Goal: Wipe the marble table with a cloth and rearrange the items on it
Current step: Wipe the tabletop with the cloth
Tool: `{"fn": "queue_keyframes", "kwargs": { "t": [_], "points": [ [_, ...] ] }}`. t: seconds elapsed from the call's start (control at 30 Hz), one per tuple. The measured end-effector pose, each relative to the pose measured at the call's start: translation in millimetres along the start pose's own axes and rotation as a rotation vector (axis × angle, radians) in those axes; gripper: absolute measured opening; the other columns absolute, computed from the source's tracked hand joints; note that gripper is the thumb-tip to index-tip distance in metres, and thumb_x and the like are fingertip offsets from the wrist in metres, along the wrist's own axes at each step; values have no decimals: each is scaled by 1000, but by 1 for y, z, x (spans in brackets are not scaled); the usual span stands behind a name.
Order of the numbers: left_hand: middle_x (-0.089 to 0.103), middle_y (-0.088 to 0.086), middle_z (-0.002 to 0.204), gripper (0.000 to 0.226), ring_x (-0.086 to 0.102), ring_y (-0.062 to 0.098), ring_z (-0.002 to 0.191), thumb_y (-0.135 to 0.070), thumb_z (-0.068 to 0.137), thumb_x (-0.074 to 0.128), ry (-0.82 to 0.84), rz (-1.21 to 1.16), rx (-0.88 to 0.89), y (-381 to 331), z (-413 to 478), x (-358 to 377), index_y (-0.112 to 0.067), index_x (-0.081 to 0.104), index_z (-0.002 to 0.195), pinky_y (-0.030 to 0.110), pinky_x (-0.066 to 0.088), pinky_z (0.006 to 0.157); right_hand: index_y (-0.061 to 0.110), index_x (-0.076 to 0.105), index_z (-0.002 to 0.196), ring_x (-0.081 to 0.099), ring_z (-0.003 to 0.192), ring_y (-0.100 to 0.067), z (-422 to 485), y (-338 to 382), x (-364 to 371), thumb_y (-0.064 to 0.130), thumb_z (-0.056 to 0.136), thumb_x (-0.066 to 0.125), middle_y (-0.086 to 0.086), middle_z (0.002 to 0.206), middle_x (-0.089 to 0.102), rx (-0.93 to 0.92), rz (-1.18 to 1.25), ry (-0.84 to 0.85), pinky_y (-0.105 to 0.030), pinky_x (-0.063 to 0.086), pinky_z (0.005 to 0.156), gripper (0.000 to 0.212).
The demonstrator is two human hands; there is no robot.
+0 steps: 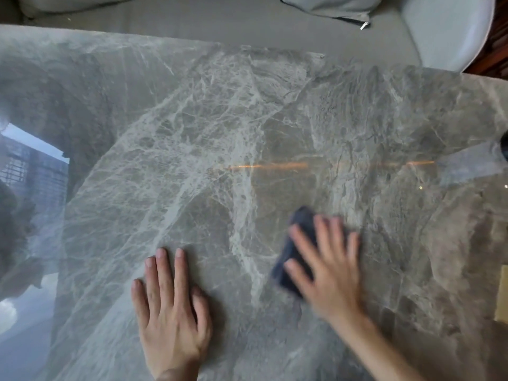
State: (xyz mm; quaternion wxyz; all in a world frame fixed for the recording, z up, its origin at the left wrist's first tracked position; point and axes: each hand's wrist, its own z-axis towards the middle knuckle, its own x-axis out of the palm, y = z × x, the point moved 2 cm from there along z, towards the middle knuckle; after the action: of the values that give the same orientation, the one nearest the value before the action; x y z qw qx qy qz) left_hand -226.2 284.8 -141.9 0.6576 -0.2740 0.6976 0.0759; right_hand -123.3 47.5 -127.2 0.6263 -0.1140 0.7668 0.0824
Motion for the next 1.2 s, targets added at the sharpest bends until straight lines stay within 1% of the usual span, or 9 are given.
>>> {"fn": "queue_keyframes", "kwargs": {
  "t": [0.17, 0.33, 0.43, 0.67, 0.8, 0.9, 0.97, 1.1, 1.2],
  "points": [
    [20, 10, 159, 67, 17, 25, 148, -30, 84, 32, 26, -2, 10, 1, 2, 1, -16, 25, 149, 49, 13, 120, 43, 8, 151, 2, 150, -32, 114, -39, -16, 73, 87, 2, -12, 162, 9, 549, 149, -119, -65, 6, 114, 71],
    [17, 9, 160, 66, 14, 24, 148, -32, 86, 29, 44, 13, 4, 0, 0, 1, -18, 23, 150, 49, 11, 121, 43, 18, 150, 2, 151, -26, 49, 94, -14, 67, 93, 25, -6, 162, 11, -148, 113, -70, -59, 8, 117, 62],
    [17, 9, 160, 65, 14, 24, 149, -32, 87, 28, 28, 14, 12, 0, 0, 0, -20, 21, 150, 49, 11, 121, 46, 23, 148, 8, 150, -25, -24, 40, 1, 67, 91, 32, -4, 161, 16, -354, 63, 16, -60, 17, 115, 61],
    [20, 11, 159, 65, 15, 23, 148, -31, 87, 27, -7, 15, 15, -1, 0, 2, -16, 23, 150, 50, 14, 120, 40, 9, 151, 6, 149, -33, 105, -90, -21, 69, 90, 6, -14, 161, 11, 691, 165, -130, -65, 9, 113, 68],
    [15, 10, 160, 68, 10, 25, 149, -33, 86, 27, 71, 7, 10, 1, 2, 1, -18, 17, 151, 51, 9, 121, 41, 20, 150, 5, 150, -28, 53, 69, -13, 62, 95, 23, -9, 162, 12, 24, 118, -103, -59, 9, 117, 59],
    [14, 10, 160, 67, 10, 26, 149, -31, 87, 28, 69, 22, 11, 0, -1, -1, -18, 16, 151, 51, 9, 121, 46, 22, 148, 6, 151, -25, -46, 57, -3, 65, 92, 32, -4, 162, 15, -333, 93, 33, -59, 18, 115, 60],
    [14, 10, 160, 66, 11, 26, 149, -30, 87, 28, 63, 14, 7, -1, 0, -1, -17, 16, 151, 50, 8, 121, 44, 21, 149, 6, 150, -28, -50, -15, 5, 64, 93, 28, -7, 161, 16, -198, 5, 26, -62, 19, 113, 60],
    [14, 10, 160, 66, 11, 27, 149, -30, 87, 28, 77, 26, 9, -1, 0, -1, -17, 16, 151, 50, 8, 121, 42, 7, 151, 1, 150, -31, 52, -103, -7, 67, 92, 9, -12, 163, 5, 700, 158, -118, -66, 5, 114, 64],
    [11, 11, 161, 67, 8, 27, 149, -30, 87, 28, 117, 47, 12, -2, 0, -1, -19, 14, 152, 51, 7, 121, 38, 10, 152, 2, 150, -33, 107, -22, -16, 62, 95, 11, -13, 162, 6, 604, 173, -158, -65, 5, 113, 62]
  ]
}}
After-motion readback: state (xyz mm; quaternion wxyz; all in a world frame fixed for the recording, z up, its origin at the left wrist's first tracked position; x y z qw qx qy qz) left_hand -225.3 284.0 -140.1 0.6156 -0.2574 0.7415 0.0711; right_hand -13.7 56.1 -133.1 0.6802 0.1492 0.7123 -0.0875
